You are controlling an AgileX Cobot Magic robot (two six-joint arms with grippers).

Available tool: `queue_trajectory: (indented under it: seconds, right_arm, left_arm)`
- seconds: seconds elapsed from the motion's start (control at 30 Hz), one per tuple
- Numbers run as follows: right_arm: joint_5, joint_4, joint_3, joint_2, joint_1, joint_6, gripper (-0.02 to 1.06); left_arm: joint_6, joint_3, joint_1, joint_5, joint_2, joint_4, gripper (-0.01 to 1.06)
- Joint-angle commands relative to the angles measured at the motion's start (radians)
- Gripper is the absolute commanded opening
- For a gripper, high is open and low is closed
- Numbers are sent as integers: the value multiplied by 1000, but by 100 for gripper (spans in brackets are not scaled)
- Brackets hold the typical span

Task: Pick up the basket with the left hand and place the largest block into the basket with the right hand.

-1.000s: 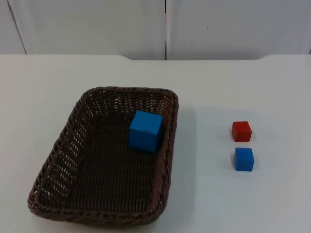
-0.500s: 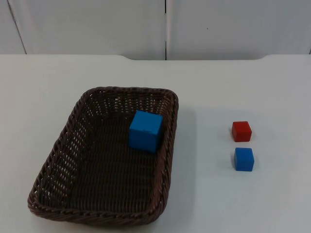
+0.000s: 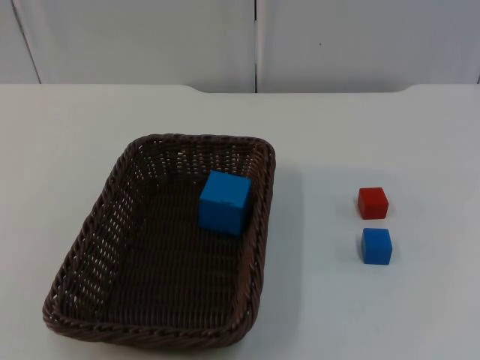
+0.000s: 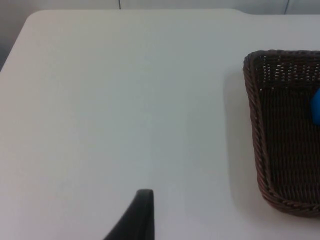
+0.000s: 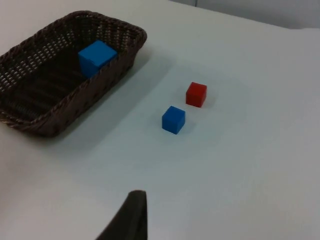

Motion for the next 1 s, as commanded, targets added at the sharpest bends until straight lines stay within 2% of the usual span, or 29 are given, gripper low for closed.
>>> queue_trajectory:
  seconds: [0.0,0.73,0.97]
  right_arm:
    - [-5,7,-2,-3,-65,-7,105]
    - [-5,7,-2,-3,-374,-7,105]
    - [-5,7,-2,-3,-396,-7,105]
  left_arm:
    - [-3,5,0,-12,-4,-6,105]
    - [-3,5,0,-12,-4,-6,105]
    - [-3,5,0,-12,-4,-5,105]
